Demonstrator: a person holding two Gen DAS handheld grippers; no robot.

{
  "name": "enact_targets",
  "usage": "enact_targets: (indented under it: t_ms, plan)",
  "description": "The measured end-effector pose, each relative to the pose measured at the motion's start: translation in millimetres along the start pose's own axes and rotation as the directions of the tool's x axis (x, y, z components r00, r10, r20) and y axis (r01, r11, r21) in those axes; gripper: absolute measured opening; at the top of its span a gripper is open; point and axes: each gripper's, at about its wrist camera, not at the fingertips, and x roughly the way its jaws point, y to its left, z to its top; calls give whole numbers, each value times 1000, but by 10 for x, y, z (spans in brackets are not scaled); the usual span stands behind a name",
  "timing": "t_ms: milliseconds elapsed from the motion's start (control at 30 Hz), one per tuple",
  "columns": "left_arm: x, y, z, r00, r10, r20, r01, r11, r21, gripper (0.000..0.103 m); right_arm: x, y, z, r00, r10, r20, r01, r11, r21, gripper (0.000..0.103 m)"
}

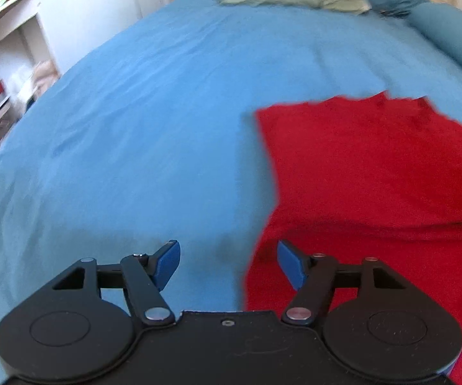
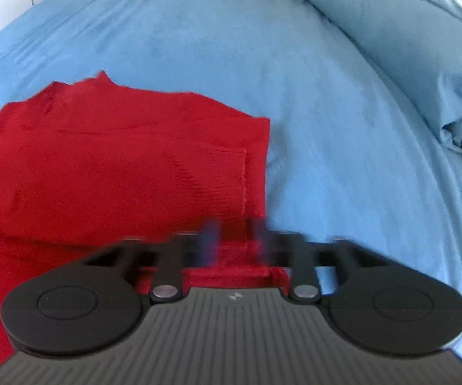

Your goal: Fold small clothes

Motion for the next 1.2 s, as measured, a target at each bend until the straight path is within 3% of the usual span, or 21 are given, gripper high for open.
enact_targets:
  t_ms: [33,100,233,333,433,533,633,700,833,1033,1200]
  plan:
    - [-77,-58,43,999,-28,25,27,1000,16,74,-117,57,-4,999,21,44,-21,1000,-8,101]
    - [-149,-176,130,996,-63,58,60,997,42,75,-204,175,34,989,100,106,-95,994,-47,101]
    - [-65,-430,316,987,-142,74,137,988,69,75,24,292,39,982,166,85,-165,986,-24,100]
    - [59,-561,419,983,-171,68,165,983,85,75,317,208,-46,984,176,2,-176,983,43,100]
    - [141,-641,438,978,-201,47,196,976,90,75,239,175,21,983,183,16,-183,982,43,100]
    - [240,-699,348,980,-199,7,197,974,117,75,174,192,189,973,206,104,-209,978,15,100]
    - [368,-717,245,980,-192,-48,197,974,113,75,427,183,356,971,227,70,-230,973,30,100]
    - [386,-719,201,980,-194,-43,197,974,108,76,657,150,368,979,200,27,-202,978,54,101]
    - [381,-768,210,983,-179,-43,183,975,129,78,761,39,408,979,201,48,-204,975,92,102]
    - [-64,-637,284,983,-185,19,182,978,101,78,235,-117,417,972,206,114,-219,969,116,102]
    - [-788,-397,191,987,-150,62,143,984,106,78,-637,-388,253,964,195,182,-212,975,74,102]
